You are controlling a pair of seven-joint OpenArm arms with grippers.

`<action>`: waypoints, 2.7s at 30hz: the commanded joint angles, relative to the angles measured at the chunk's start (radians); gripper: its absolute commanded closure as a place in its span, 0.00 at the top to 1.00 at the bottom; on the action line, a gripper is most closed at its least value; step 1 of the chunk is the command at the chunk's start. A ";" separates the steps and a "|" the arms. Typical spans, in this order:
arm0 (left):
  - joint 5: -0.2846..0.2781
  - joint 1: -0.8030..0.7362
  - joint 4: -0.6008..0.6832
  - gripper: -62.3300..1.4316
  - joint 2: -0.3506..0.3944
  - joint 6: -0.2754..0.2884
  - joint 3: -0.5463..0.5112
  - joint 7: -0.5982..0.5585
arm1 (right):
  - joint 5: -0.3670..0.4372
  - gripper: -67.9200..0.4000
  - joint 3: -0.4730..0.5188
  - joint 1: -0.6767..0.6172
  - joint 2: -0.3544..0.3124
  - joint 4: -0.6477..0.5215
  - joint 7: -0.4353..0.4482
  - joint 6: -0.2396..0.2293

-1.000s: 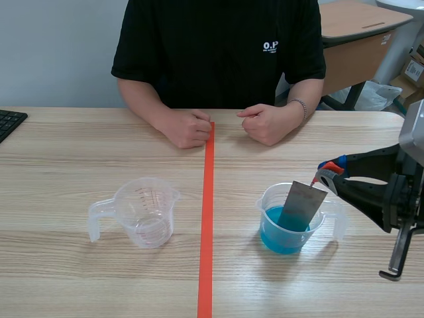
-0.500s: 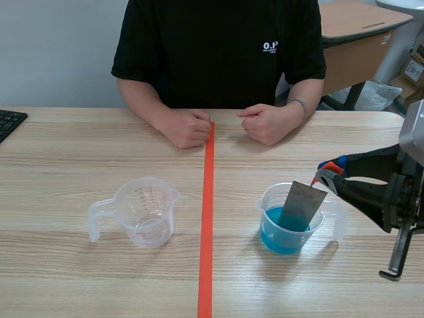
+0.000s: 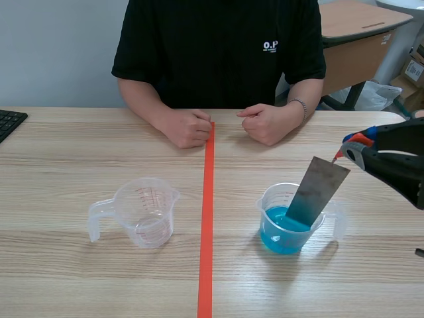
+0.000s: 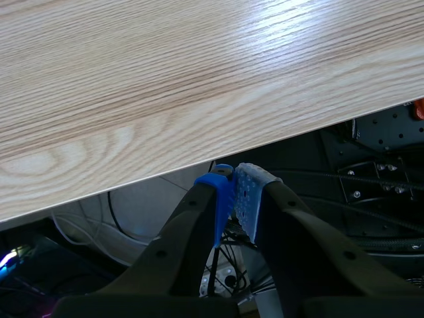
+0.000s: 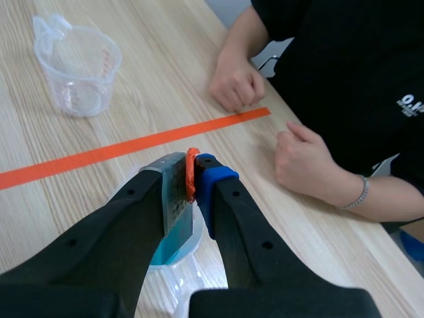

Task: Do the redox reaction experiment.
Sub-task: 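Hold the plate still in the solution, then raise the plate and point at it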

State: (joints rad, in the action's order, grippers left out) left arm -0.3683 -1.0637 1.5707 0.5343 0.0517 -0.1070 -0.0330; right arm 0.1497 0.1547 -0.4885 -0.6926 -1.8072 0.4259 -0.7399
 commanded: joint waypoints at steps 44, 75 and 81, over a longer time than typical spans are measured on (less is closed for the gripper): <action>-0.005 0.114 0.042 0.09 0.119 0.056 0.044 -0.045 | 0.217 0.03 0.096 -0.070 -0.100 -0.217 -0.072 -0.006; 0.065 0.930 0.065 0.09 0.200 0.199 0.613 -0.021 | 0.221 0.03 0.096 -0.079 -0.100 -0.217 -0.072 -0.006; 0.122 1.046 0.065 0.09 0.102 0.199 0.733 -0.017 | 0.222 0.03 0.096 -0.079 -0.100 -0.217 -0.072 -0.006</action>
State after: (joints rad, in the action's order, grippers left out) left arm -0.2481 -0.0196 1.6085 0.6483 0.2481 0.6308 -0.0364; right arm 0.3527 0.2363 -0.5720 -0.7769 -2.0098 0.3382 -0.7399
